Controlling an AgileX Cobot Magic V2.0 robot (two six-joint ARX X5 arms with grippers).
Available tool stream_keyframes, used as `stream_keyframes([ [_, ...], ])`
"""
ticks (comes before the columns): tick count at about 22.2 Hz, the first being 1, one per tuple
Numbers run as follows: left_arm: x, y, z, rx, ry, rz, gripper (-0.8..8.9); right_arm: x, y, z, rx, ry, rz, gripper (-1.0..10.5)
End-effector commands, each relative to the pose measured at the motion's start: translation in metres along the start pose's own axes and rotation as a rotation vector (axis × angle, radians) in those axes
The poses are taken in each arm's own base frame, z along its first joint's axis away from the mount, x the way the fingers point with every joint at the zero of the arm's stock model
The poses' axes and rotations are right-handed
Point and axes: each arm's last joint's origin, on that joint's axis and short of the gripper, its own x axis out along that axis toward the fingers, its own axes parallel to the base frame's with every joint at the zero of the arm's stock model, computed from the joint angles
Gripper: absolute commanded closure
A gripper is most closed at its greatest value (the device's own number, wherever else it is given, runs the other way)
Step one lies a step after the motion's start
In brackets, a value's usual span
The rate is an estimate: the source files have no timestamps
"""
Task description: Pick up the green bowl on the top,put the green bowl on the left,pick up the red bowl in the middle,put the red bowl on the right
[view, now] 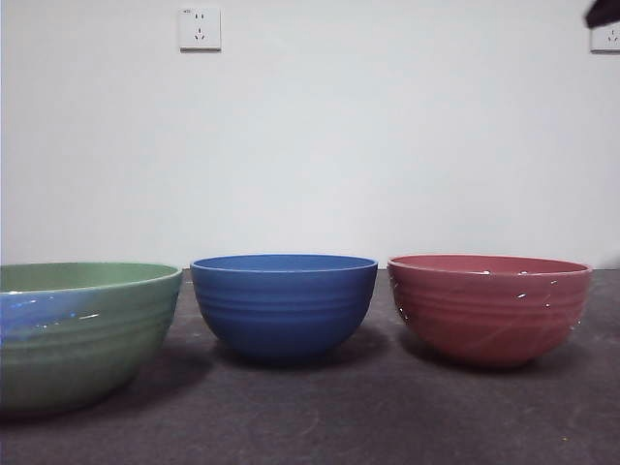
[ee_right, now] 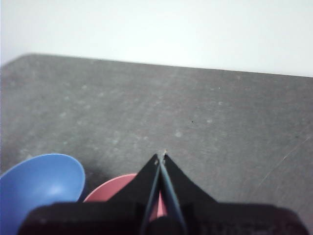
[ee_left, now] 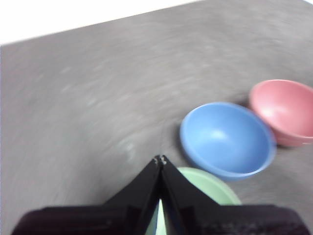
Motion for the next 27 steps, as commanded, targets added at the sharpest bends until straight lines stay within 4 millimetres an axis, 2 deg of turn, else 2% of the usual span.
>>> stream_keyframes([
  [1, -0.007, 0.006, -0.033, -0.108, -0.047, 0.08, 8.22, -0.012, 0.0, -0.016, 0.053, -0.039, -0.002, 9.6],
  [3, -0.015, 0.007, -0.047, -0.114, -0.083, 0.127, 8.22, -0.017, -0.001, -0.019, 0.06, -0.04, -0.021, 9.6],
  [7, -0.017, 0.007, -0.052, -0.133, -0.047, 0.145, 8.17, -0.015, -0.002, -0.021, 0.275, -0.027, -0.056, 9.6],
  [18, -0.016, 0.007, -0.053, -0.134, -0.038, 0.144, 8.17, -0.015, -0.002, -0.021, 0.274, -0.023, -0.058, 9.6],
  [20, -0.022, 0.006, -0.056, -0.129, -0.051, 0.138, 8.17, -0.015, -0.002, -0.021, 0.274, -0.023, -0.058, 9.6],
  [22, -0.033, 0.005, -0.06, -0.044, -0.094, 0.189, 8.17, -0.014, -0.002, -0.021, 0.274, -0.02, -0.057, 9.6],
  [24, -0.044, 0.007, -0.061, -0.035, -0.202, 0.263, 8.17, -0.014, -0.002, -0.021, 0.274, -0.019, -0.057, 9.6],
  [27, -0.047, 0.01, -0.066, -0.038, -0.388, 0.355, 8.17, -0.014, -0.002, -0.022, 0.274, -0.015, -0.06, 9.6],
])
